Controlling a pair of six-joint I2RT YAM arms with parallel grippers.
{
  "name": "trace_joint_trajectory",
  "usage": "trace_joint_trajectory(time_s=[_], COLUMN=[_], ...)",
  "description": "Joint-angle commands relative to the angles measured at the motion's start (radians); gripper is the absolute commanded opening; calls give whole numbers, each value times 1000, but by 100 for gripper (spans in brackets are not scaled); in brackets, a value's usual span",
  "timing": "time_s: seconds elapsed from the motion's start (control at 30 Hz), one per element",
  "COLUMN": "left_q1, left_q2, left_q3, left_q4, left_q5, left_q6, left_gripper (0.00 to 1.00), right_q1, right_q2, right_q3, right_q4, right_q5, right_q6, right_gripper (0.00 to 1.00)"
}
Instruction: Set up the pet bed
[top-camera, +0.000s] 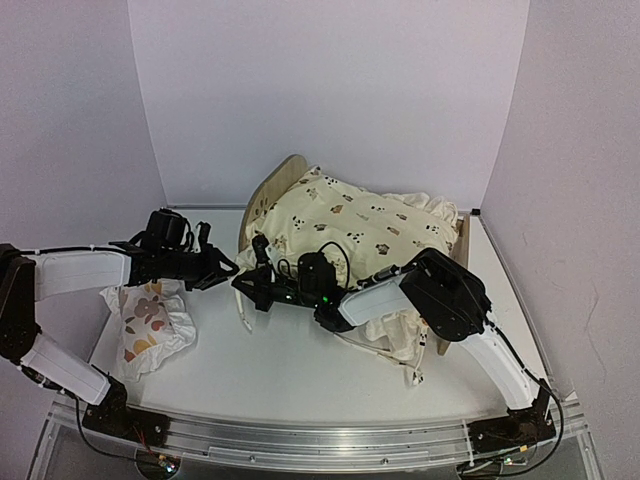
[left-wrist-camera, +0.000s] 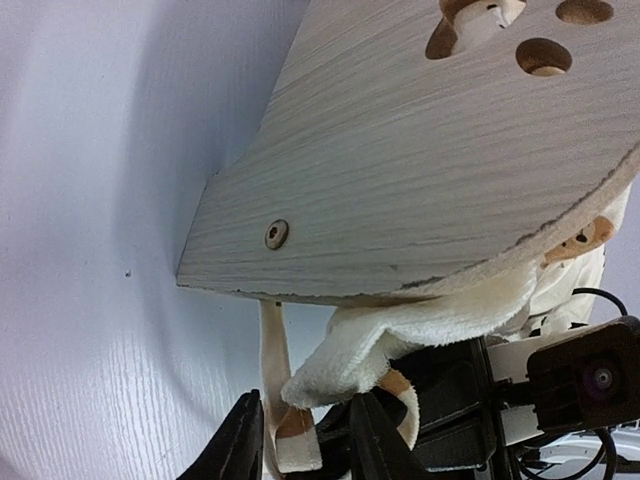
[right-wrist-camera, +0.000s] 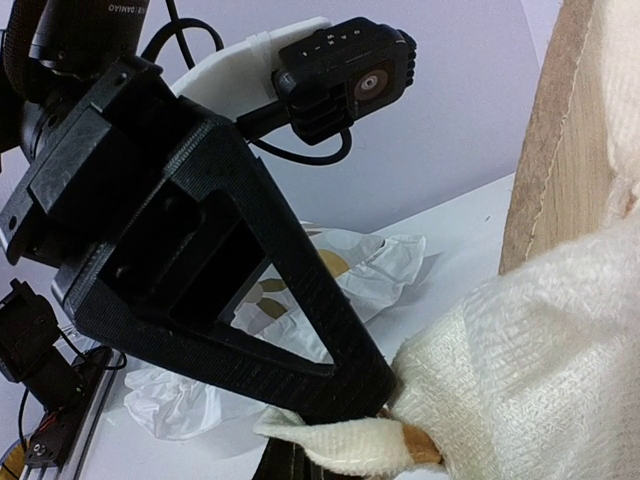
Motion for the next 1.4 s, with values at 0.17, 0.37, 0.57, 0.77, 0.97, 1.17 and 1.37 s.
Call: trace_joint_trajectory(time_s=[0.17, 0.37, 0.57, 0.77, 0.97, 1.17, 1.37], left_q1=[6, 6, 5, 6, 5, 5, 5], left_q2=[-22, -12, -21, -24, -50, -42, -49], left_q3=[17, 17, 9, 6, 1, -5, -13], left_q4=[11, 28, 28, 30, 51, 80, 84], left_q5=[13, 32, 34, 22, -13, 1, 1], left_q6=[-8, -9, -7, 0, -2, -5, -7], left_gripper=[31, 13, 6, 0, 0, 0, 0], right_q1=[-33, -33, -34, -34, -33, -34, -33], right_q2=[37, 42, 47, 51, -2, -121, -209], right_q3=[2, 2, 10, 11, -79, -250, -351], right_q4=[48, 48, 48, 48, 47, 45, 16], right_q5=[33, 40, 43, 45, 99, 147, 125], right_q6=[-18, -20, -19, -15, -9, -8, 16], right_gripper=[0, 0, 0, 0, 29, 46, 61])
